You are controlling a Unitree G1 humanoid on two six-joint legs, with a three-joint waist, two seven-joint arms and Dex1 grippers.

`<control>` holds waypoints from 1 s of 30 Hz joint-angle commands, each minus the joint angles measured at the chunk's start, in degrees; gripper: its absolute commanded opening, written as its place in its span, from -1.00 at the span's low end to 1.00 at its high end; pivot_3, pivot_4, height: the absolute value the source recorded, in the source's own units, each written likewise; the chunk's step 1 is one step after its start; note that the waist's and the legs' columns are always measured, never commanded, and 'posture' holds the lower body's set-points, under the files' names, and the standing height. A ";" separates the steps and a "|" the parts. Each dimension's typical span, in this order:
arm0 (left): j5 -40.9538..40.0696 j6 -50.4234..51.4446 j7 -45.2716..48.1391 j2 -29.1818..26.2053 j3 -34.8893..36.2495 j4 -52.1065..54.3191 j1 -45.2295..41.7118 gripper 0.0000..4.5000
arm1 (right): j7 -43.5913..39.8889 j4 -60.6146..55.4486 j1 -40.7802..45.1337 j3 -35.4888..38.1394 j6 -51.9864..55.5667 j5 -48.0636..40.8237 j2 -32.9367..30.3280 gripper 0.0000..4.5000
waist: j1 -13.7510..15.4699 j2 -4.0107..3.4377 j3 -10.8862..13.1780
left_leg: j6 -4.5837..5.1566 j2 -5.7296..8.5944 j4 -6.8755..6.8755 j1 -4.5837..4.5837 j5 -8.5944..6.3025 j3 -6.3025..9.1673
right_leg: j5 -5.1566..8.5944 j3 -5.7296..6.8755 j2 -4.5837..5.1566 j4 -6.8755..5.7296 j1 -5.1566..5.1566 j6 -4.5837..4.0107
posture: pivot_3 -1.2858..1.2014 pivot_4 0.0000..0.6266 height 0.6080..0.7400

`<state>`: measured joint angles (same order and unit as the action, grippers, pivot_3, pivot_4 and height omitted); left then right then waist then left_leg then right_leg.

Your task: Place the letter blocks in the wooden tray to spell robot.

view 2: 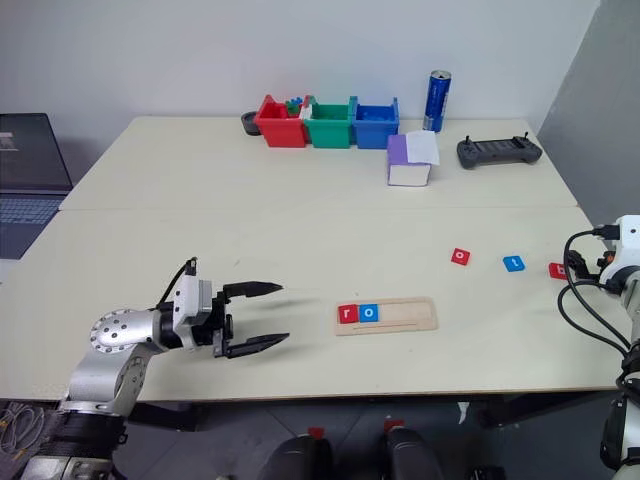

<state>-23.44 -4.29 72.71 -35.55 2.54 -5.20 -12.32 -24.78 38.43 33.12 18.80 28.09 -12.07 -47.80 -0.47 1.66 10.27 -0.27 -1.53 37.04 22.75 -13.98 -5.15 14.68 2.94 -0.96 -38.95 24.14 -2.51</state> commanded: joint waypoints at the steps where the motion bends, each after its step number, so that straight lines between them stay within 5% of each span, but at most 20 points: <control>1: -1.02 0.61 -1.45 0.34 0.96 1.01 -2.05 0.98 | 0.21 -1.15 1.21 0.61 -1.25 0.09 -0.47 1.00 | 0.02 0.00 0.00 | 0.00 0.00 0.00 0.00 0.00 0.00 | 0.00 0.00 0.00 0.00 0.00 0.00 | 0.03 -0.52 1.00; 30: -2.14 6.35 1.67 -0.02 -0.13 1.75 -3.07 0.98 | 7.46 -12.16 -5.73 6.82 6.95 -3.13 2.69 1.00 | 0.07 0.00 0.00 | 0.00 0.01 0.00 0.02 0.00 -0.01 | 0.00 -0.02 0.00 0.02 0.00 0.00 | 0.03 -0.52 1.00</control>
<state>-24.89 2.99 73.84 -35.70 2.55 -4.02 -14.39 -17.83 29.33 27.40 23.86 34.14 -14.23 -45.13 -0.40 1.66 10.27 -0.27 -1.53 37.03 22.76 -13.98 -5.16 14.67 2.92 -0.96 -38.94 24.14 -2.51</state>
